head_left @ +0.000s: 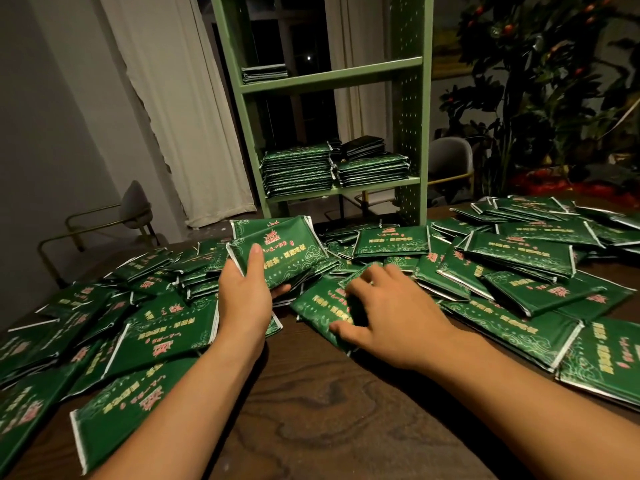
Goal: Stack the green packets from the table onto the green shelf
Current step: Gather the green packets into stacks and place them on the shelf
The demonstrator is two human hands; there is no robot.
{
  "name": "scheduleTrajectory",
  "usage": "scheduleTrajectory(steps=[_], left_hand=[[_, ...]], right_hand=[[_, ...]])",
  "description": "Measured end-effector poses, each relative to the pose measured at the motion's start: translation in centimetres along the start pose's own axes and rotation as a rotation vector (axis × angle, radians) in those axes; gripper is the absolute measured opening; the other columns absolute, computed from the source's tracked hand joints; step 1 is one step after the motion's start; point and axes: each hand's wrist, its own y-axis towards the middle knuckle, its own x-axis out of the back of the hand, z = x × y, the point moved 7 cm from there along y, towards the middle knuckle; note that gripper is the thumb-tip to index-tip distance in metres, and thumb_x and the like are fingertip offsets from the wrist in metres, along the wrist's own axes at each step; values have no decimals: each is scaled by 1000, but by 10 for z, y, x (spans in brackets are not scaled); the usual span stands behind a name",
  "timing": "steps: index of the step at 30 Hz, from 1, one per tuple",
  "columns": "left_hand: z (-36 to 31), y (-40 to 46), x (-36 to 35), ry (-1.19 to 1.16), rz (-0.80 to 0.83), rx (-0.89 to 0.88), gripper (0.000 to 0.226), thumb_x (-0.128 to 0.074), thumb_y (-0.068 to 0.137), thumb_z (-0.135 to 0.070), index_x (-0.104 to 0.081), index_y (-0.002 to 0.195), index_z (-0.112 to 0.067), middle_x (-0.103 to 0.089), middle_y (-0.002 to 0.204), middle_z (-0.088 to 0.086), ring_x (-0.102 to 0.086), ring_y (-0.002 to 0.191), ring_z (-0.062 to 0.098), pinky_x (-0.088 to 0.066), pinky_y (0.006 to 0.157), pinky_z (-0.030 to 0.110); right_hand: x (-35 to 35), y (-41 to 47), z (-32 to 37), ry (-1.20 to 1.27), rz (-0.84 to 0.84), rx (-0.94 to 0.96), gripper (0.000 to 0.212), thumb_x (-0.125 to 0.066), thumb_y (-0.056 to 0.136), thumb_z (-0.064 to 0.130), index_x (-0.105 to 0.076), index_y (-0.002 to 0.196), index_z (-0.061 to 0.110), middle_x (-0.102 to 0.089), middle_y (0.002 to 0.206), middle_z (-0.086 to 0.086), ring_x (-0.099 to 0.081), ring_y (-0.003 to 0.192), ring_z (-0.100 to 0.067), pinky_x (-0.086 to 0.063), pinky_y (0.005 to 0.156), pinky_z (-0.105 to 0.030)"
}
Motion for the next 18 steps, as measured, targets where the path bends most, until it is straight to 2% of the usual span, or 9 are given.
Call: scheduleTrajectory(steps=[3,5,8,10,12,14,16,18], left_hand=[[0,-2,1,33,-7,-3,22,-50,106,-36,-55,96,-16,-69,102,2,-68,57,-1,-59,86,51],[-2,-3,1,57,-17,-19,22,-50,106,-35,-54,94,-17,-67,95,-1,-66,55,-4,-60,83,48],[-2,-2,1,75,-15,-42,24,-50,105,-35,-57,101,-12,-67,101,3,-66,58,-4,-62,80,47],[-2,-1,2,106,-27,-42,26,-50,105,-36,-56,98,-12,-65,96,2,-65,57,-3,-62,77,45],[-2,-1,3,118,-36,-49,23,-51,105,-35,-53,90,-18,-63,94,1,-65,65,3,-62,74,41],[-3,-1,2,120,-40,-48,23,-51,105,-34,-51,87,-21,-62,93,-1,-63,72,7,-62,72,38],[-3,-2,2,126,-42,-46,23,-51,105,-34,-51,86,-21,-61,92,-2,-63,74,8,-61,70,36],[-2,-2,3,142,-44,-48,24,-50,105,-35,-50,85,-20,-61,91,-2,-63,74,8,-60,69,35]], right_hand=[[-4,-4,10,-6,14,129,64,-32,95,70,-49,134,23,-50,135,1,-39,125,-20,-36,106,-38],[-5,-5,13,-37,30,160,64,-27,97,69,-47,137,23,-52,139,3,-37,132,-20,-32,110,-39],[-2,-7,15,-89,65,175,65,-24,97,70,-49,134,23,-57,139,3,-33,140,-20,-27,114,-42],[1,-8,19,-120,76,196,64,-26,95,71,-53,129,24,-61,134,2,-35,139,-20,-28,114,-42],[4,-10,21,-86,75,217,61,-31,94,72,-54,125,25,-62,126,5,-44,128,-16,-31,111,-40],[5,-10,15,6,87,211,64,-35,91,76,-50,130,28,-58,127,8,-45,120,-12,-33,111,-39],[2,-9,4,39,119,161,82,-34,86,83,-36,147,28,-44,146,6,-36,135,-14,-27,118,-39],[-1,-9,-5,12,154,111,96,-29,82,86,-24,156,25,-27,161,2,-19,149,-18,-16,123,-40]])
